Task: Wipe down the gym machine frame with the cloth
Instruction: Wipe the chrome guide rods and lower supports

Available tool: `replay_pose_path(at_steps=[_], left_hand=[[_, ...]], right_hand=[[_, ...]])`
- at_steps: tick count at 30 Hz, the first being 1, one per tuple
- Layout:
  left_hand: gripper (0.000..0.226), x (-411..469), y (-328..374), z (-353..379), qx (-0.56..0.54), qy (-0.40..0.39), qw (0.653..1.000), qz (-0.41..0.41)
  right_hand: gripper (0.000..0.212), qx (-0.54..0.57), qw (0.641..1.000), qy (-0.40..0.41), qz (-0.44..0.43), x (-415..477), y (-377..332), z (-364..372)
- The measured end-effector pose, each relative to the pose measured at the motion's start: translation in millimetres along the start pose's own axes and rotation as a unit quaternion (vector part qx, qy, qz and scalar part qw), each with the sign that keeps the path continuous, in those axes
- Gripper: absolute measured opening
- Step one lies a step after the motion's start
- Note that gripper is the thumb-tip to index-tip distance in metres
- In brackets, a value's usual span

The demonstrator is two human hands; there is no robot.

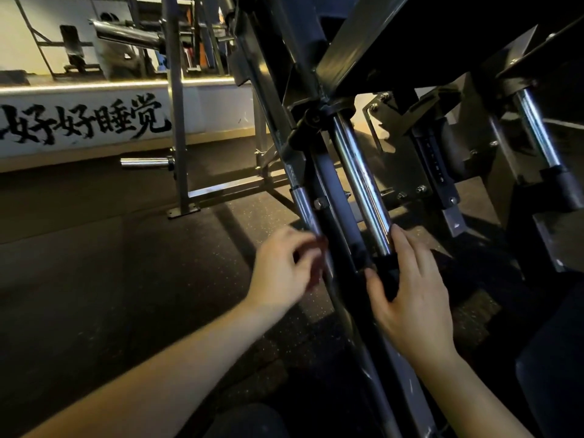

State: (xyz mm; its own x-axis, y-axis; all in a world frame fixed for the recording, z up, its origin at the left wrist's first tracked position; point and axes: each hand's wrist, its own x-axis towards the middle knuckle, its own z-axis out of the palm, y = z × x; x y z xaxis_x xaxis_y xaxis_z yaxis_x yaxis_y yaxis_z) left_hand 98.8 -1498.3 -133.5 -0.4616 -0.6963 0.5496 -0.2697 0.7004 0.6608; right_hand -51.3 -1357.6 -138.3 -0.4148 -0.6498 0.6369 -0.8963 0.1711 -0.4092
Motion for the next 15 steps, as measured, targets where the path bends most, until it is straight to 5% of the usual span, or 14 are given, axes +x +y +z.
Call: replay_pose_path(at_steps=[5,10,12,15], left_hand=[[0.026,79.7,-4.2,-23.3,0.008,0.110,0.993,-0.050],[0.021,8.7,-8.8,-1.6,0.097,-0.095,0.981,0.137],[0.023,-0.8,-5.3,1.7,0.120,-0.134,0.974,0.141],[0.021,37.7,-5.0,-7.1,0.077,-0.018,0.996,0.045]], right_hand=[[0.072,0.009,1.000,-0.001,-0.004,-1.5,2.3,-0.5],[0.071,-0.001,1.000,0.006,-0.015,-0.9,3.5,0.7],[0.071,0.006,1.000,0.005,-0.013,-1.0,4.5,0.4],[0.072,0.018,1.000,0.002,-0.008,-1.1,6.7,0.1]])
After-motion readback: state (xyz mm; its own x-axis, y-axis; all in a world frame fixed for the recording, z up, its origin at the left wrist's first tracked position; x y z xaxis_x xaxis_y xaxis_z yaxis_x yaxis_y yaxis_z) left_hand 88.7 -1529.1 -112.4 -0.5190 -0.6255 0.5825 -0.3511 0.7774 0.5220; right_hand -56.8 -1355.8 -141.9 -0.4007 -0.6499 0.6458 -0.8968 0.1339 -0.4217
